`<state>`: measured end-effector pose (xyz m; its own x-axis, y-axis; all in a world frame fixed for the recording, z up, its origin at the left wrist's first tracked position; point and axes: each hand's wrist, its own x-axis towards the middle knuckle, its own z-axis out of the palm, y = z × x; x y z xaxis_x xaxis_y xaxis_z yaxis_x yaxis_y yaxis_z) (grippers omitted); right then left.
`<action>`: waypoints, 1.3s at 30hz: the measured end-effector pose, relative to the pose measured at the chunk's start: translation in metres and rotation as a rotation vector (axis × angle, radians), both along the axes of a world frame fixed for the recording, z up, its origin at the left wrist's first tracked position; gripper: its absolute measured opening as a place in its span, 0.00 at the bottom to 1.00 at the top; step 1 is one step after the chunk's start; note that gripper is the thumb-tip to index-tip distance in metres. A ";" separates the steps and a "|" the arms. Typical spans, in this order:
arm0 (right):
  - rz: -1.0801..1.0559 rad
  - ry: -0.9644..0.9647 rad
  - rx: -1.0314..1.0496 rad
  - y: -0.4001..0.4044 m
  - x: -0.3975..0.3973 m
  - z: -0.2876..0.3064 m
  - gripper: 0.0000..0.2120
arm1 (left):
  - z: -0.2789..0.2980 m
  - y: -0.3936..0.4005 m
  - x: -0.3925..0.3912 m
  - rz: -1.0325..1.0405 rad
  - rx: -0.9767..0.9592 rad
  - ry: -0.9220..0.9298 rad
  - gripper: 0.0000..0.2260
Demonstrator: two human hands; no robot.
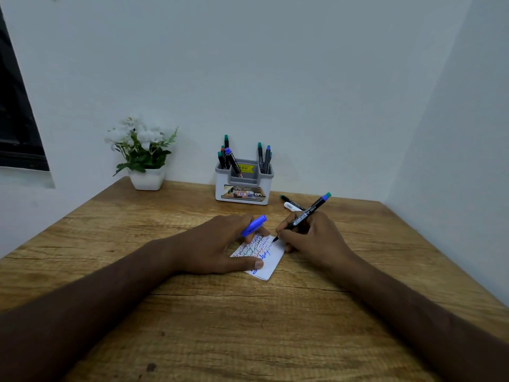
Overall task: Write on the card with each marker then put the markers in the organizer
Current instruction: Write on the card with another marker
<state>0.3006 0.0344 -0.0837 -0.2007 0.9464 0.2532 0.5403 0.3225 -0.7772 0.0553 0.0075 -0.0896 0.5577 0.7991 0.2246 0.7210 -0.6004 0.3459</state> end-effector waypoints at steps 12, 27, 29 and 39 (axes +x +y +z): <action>-0.070 -0.010 0.008 0.000 -0.003 -0.001 0.06 | -0.002 0.002 -0.001 0.020 -0.011 0.014 0.13; 0.213 0.228 -0.189 -0.042 0.006 0.025 0.09 | -0.003 0.005 -0.010 -0.012 -0.063 0.031 0.23; 0.236 0.083 -0.168 -0.046 0.003 0.024 0.07 | -0.004 0.005 -0.011 -0.014 -0.052 0.041 0.23; 0.233 -0.056 -0.076 -0.051 -0.007 0.017 0.04 | -0.008 0.009 -0.012 0.026 -0.026 0.070 0.30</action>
<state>0.2939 -0.0170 -0.0664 -0.4270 0.8890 0.1652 0.5016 0.3849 -0.7748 0.0435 0.0165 -0.0980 0.5501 0.8186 0.1651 0.7593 -0.5726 0.3092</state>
